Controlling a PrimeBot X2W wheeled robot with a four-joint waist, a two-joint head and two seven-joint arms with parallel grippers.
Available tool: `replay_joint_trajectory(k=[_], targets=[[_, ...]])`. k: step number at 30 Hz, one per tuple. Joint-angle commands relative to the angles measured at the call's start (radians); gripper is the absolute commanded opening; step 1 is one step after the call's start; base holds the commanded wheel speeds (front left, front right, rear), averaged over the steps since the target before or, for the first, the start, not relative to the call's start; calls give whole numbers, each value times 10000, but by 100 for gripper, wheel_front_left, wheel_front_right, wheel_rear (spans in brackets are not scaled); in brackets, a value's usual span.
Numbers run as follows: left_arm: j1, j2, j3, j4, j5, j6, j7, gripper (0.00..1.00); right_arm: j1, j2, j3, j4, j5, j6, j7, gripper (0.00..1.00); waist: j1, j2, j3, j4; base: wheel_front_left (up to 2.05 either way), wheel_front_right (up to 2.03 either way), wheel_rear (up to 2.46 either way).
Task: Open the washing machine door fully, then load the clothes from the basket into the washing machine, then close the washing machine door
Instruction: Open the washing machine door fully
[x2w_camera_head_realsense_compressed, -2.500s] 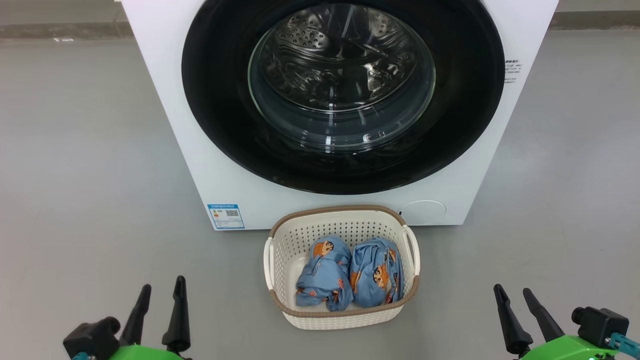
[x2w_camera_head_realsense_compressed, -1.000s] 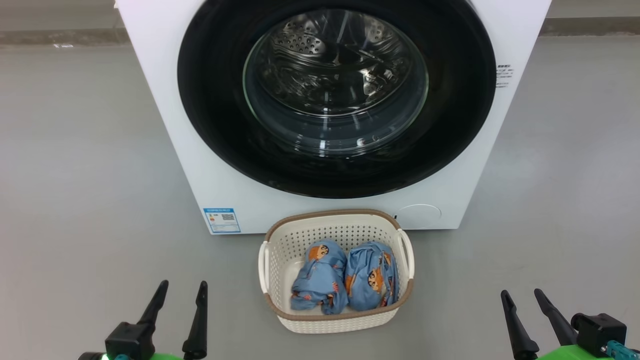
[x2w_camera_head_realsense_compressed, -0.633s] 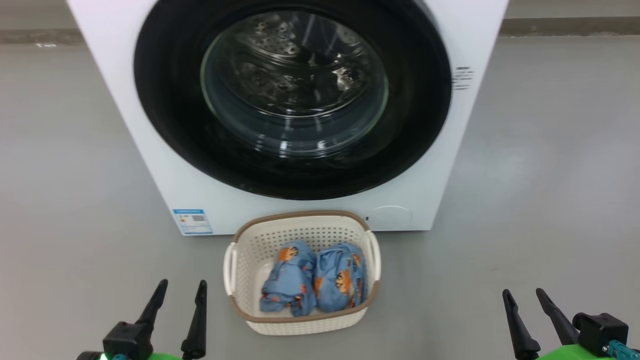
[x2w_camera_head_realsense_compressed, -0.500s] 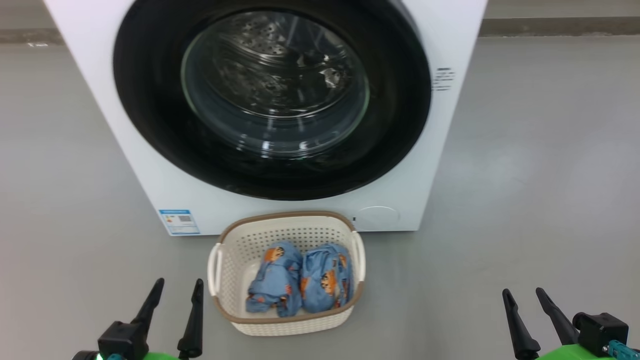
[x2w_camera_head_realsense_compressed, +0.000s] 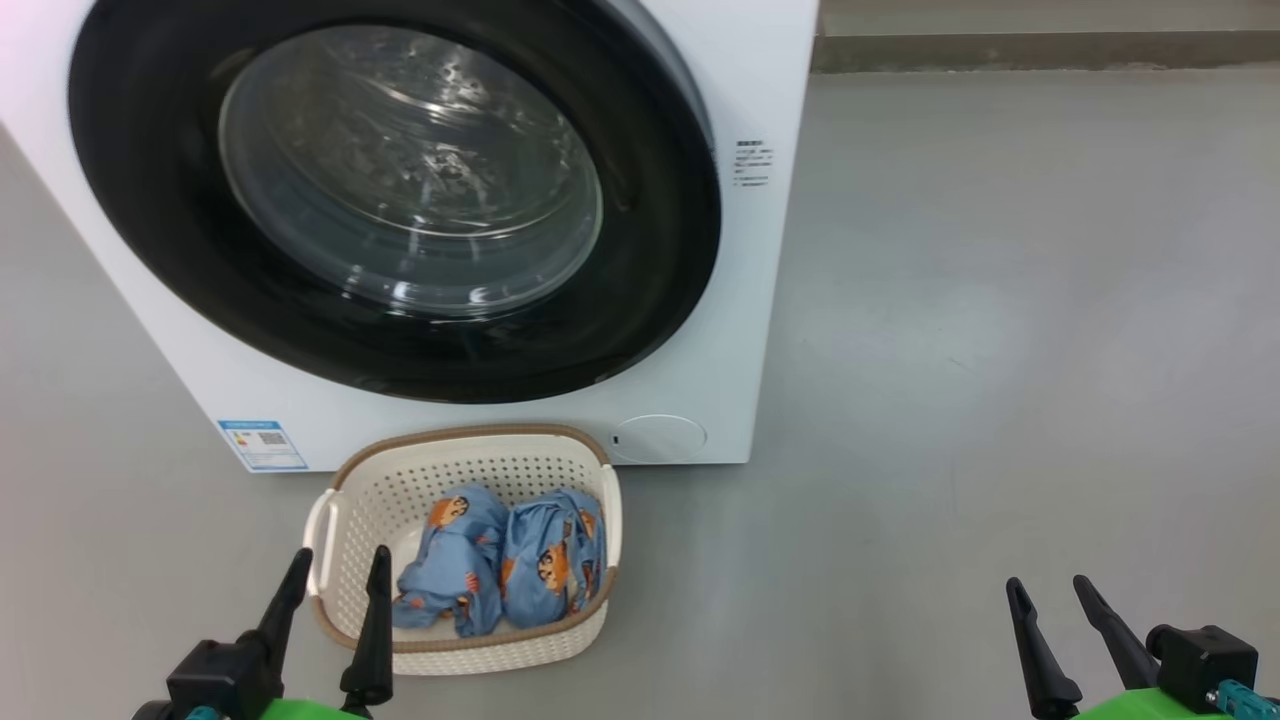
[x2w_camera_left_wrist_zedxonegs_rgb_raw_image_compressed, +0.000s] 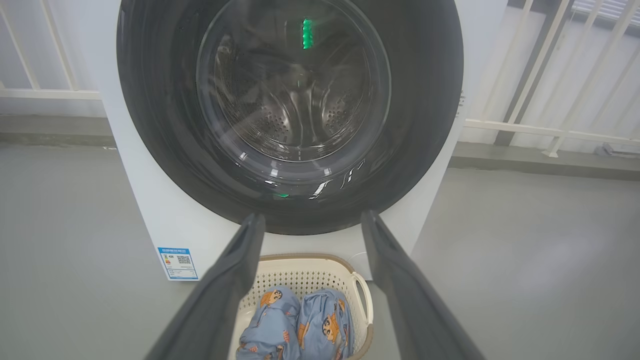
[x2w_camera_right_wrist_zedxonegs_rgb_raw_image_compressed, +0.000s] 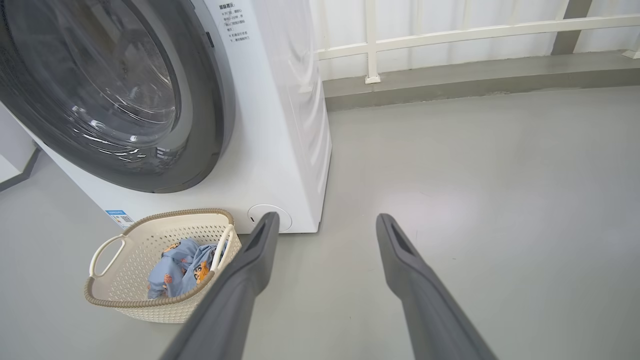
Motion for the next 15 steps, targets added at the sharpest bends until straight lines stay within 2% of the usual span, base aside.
replay_joint_trajectory(k=[1, 6, 15], targets=[[-235, 120, 342, -272, -11, -16, -65, 100, -144, -132, 231, -220, -84, 16, -130, 100, 0, 0, 4, 6, 63, 63, -125], [-227, 119, 326, -279, -60, -16, -65, 100, -157, -104, 228, -182, -69, 16, -130, 100, 0, 0, 10, 16, 37, 37, -75], [-254, 119, 268, -478, -260, -16, -65, 100, -267, -45, 275, -128, -2, 16, -130, 100, 0, 0, 45, 52, 1, 1, -2]])
